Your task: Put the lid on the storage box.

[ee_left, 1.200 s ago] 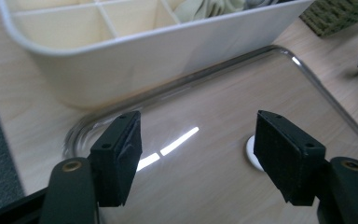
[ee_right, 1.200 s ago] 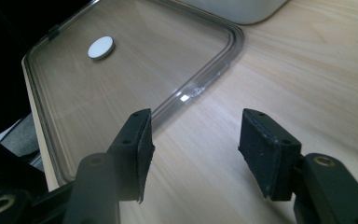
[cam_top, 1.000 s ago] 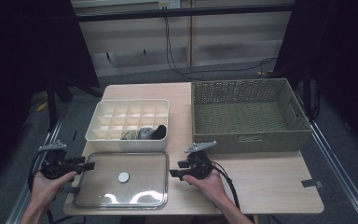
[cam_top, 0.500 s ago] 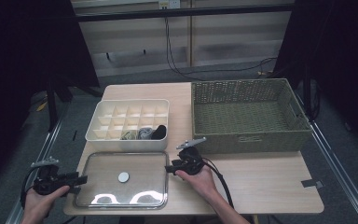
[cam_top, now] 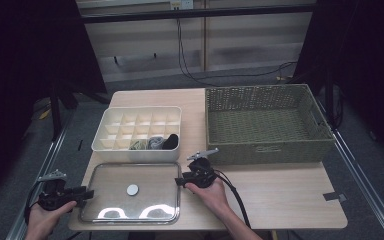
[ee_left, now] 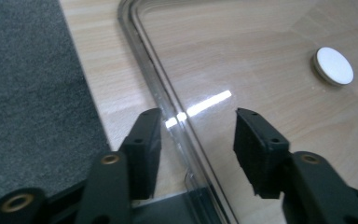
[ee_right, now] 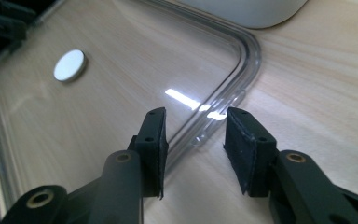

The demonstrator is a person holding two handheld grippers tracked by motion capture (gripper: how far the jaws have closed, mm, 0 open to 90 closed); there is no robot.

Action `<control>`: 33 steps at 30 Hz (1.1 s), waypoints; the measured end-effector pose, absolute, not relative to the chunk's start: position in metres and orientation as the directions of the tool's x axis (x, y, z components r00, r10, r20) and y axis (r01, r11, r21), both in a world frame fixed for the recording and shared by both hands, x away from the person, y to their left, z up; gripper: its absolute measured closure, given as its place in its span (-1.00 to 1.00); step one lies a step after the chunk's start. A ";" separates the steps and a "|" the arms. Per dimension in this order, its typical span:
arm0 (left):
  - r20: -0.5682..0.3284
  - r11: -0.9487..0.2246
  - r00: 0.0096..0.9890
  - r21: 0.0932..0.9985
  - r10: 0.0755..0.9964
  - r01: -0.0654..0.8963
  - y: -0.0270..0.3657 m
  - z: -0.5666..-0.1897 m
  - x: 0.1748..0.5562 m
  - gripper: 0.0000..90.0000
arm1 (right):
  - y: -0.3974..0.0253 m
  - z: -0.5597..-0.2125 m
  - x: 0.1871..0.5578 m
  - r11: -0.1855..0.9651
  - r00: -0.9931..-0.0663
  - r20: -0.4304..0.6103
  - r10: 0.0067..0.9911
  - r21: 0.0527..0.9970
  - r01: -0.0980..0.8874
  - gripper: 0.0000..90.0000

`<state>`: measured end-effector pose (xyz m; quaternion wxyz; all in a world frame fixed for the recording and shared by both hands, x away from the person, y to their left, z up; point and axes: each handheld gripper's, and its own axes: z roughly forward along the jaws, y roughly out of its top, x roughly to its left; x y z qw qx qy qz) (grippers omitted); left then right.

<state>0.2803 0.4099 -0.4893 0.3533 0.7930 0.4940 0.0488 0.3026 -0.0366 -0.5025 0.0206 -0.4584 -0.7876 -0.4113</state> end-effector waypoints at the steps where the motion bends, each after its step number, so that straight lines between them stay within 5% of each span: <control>1: -0.264 -0.264 0.506 0.610 0.821 0.747 0.409 -0.489 0.280 0.15 | -0.036 -0.503 0.303 0.228 -0.569 0.425 0.704 0.623 0.748 0.36; 19: -0.269 -0.272 0.515 0.606 0.814 0.748 0.410 -0.489 0.283 0.18 | -0.051 -0.522 0.296 -0.218 -0.193 0.750 0.632 0.411 0.885 0.54; 30: -0.282 -0.274 0.523 0.604 0.804 0.748 0.410 -0.490 0.284 0.20 | -0.053 -0.533 0.293 -0.314 -0.103 0.848 0.520 0.302 0.900 0.59; 33: -0.275 -0.274 0.517 0.603 0.810 0.749 0.407 -0.489 0.283 0.28 | -0.045 -0.530 0.292 -0.297 -0.131 0.820 0.557 0.345 0.891 0.58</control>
